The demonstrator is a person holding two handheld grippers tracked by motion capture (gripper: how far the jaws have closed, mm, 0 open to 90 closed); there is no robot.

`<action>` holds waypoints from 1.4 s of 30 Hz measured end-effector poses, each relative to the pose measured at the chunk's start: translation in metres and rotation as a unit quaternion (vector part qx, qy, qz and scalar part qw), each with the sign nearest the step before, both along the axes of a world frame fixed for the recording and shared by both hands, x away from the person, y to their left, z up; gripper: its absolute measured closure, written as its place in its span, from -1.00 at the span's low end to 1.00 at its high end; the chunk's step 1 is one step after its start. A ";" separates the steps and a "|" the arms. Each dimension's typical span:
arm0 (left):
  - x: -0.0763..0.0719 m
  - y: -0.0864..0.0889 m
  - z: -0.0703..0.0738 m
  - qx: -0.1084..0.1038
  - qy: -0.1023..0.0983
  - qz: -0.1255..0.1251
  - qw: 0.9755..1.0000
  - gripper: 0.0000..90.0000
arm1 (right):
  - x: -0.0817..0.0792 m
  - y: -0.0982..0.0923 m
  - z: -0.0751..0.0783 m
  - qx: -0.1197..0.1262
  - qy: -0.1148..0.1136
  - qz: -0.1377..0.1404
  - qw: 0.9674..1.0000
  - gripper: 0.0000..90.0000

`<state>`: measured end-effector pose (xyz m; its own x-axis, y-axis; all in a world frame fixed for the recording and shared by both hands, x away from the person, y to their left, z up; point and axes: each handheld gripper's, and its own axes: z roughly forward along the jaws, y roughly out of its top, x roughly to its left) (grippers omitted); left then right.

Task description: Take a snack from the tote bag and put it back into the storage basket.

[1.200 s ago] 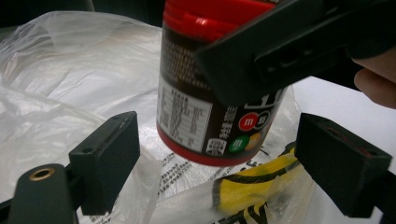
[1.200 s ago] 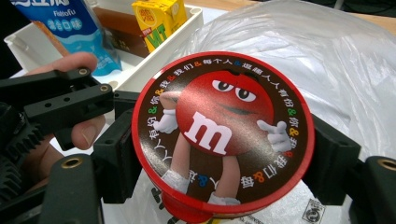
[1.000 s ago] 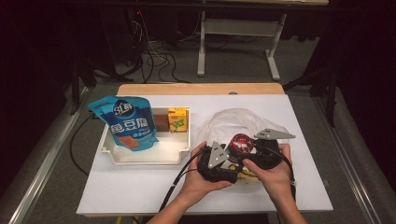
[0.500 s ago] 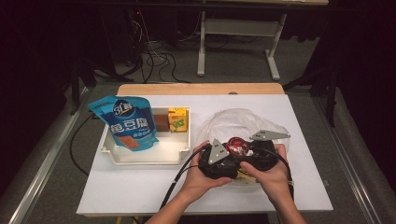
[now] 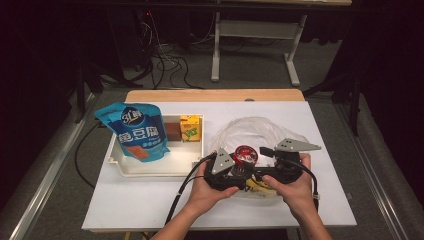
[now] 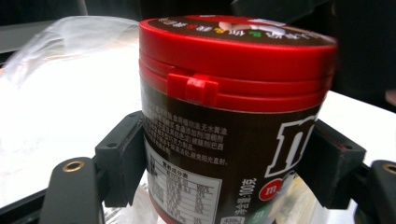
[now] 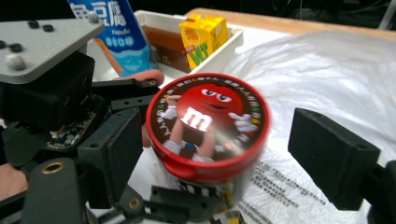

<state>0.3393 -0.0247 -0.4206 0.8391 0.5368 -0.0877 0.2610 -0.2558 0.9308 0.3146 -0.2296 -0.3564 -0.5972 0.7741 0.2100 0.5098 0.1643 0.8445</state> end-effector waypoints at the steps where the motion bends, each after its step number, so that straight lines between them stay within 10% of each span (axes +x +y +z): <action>1: 0.000 0.002 0.001 -0.001 0.000 0.001 1.000 -0.44 | 0.000 -0.001 0.001 0.005 -0.001 0.002 1.000 -0.60; 14: 0.000 0.035 0.008 -0.003 -0.004 0.016 1.000 -0.44 | -0.012 -0.020 0.001 0.001 -0.024 -0.017 1.000 -0.59; 42: 0.009 0.103 0.007 -0.023 -0.002 0.080 0.997 -0.43 | -0.031 -0.081 -0.053 -0.025 0.002 -0.092 0.995 -0.55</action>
<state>0.3483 0.0782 -0.4132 0.7431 0.6596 -0.1128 0.2919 -0.1679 0.9416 0.2835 -0.3106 -0.4090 -0.4436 0.8798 0.1710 0.5380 0.1088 0.8359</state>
